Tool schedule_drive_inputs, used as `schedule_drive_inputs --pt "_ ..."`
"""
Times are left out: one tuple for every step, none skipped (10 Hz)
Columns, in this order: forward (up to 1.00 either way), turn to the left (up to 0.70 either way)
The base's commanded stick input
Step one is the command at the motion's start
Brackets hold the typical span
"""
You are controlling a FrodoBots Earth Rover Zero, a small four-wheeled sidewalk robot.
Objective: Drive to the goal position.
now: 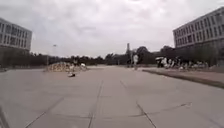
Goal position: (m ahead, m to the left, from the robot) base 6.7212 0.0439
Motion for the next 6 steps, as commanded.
schedule_drive_inputs --pt "0.70 0.00" --pt "0.70 0.00" --pt "0.70 0.00" --pt "0.70 0.00" --pt "0.70 0.00" --pt "0.70 0.00"
